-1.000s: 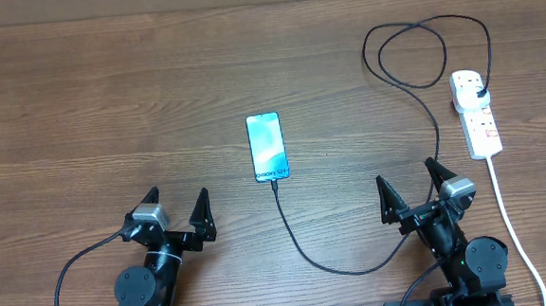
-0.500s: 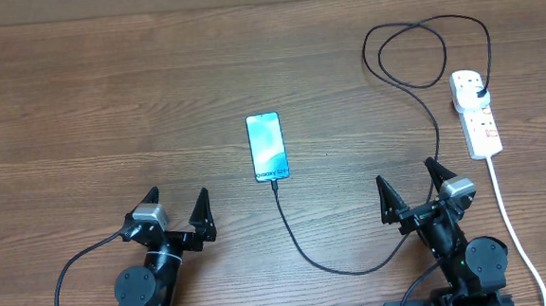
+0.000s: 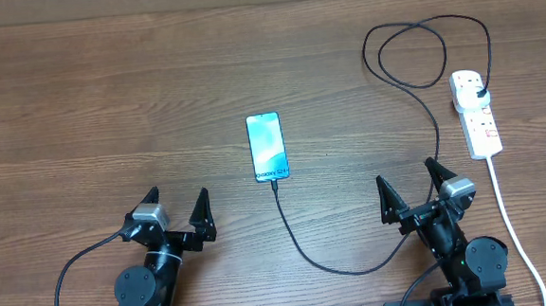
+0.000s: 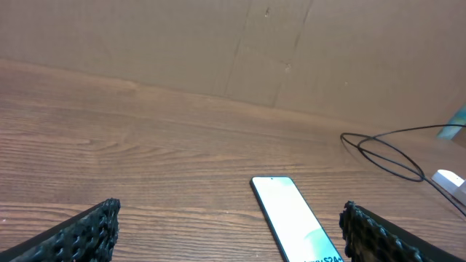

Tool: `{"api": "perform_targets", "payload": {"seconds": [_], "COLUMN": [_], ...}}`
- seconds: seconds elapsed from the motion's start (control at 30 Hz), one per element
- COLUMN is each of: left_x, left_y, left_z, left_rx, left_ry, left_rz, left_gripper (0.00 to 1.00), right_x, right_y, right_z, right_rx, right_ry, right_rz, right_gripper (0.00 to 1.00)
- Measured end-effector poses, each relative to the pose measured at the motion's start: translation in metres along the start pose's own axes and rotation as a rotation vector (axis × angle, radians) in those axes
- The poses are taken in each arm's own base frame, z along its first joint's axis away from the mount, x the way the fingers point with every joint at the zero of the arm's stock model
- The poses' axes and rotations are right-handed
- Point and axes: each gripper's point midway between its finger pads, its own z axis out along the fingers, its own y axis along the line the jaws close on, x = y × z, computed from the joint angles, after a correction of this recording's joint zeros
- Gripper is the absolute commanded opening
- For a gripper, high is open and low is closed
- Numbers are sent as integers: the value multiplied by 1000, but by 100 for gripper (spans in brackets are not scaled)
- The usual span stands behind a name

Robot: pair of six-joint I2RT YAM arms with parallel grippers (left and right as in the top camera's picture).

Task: Plug charger to phone and switch on socket

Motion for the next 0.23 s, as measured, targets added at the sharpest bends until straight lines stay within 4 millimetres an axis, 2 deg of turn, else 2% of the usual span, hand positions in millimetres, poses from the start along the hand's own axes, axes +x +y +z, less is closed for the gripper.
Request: {"api": "perform_targets", "payload": {"seconds": [0.23], "left_x": [0], "left_y": [0], "left_z": [0], "left_rx": [0], "left_ry": [0], "left_rz": [0], "left_gripper": [99], "right_x": [0], "right_y": [0], "right_z": [0], "right_rx": [0], "right_ry": [0], "right_rz": [0], "right_gripper": [100]}}
